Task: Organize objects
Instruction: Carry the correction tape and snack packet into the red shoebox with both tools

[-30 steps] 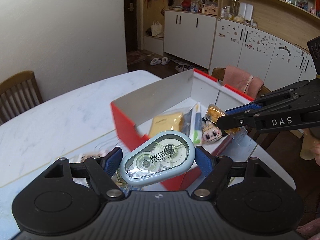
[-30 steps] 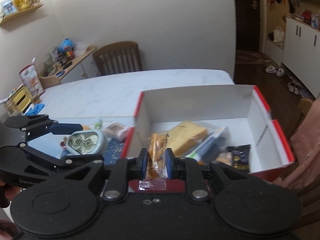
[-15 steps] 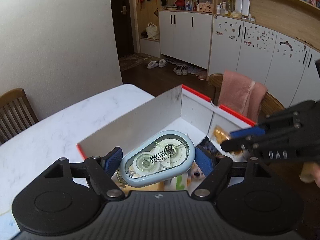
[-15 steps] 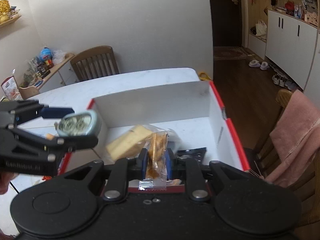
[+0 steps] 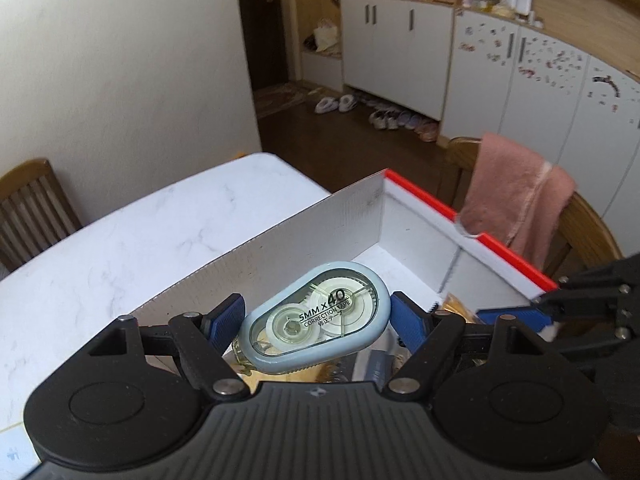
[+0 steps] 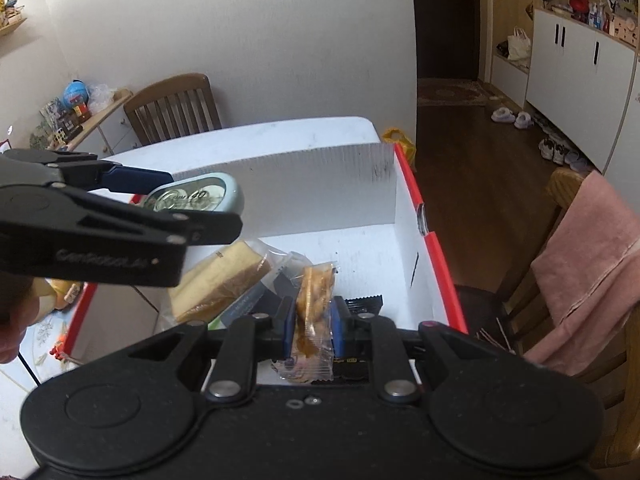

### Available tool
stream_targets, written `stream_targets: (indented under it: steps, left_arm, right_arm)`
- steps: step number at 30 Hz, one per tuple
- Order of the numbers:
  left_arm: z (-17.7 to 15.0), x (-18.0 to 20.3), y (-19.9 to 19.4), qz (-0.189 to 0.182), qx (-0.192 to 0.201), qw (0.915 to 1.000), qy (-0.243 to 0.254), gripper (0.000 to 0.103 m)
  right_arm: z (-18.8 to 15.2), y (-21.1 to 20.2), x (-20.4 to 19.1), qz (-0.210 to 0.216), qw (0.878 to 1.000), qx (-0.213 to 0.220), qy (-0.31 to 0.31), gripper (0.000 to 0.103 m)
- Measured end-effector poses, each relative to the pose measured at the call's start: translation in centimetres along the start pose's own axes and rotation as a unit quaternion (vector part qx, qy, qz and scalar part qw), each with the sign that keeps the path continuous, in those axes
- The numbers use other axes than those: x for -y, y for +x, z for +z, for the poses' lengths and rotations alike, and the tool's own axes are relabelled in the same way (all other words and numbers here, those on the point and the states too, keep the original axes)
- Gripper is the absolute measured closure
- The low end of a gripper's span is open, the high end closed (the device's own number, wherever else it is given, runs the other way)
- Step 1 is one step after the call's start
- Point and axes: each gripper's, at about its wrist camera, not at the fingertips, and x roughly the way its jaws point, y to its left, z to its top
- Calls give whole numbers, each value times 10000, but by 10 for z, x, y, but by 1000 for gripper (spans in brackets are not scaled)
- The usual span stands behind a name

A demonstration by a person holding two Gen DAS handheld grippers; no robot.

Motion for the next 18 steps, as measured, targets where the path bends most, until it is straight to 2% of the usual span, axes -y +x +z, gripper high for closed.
stream_targets:
  steps: [8, 18]
  left_arm:
    - [-1, -6, 35, 137, -365, 9992, -81, 24]
    - [-9, -12, 59, 109, -712, 9971, -250, 24]
  right_arm:
    - [1, 24, 9, -11, 9990, -367, 247, 85]
    - [-2, 40, 2, -149, 9978, -637, -113, 85]
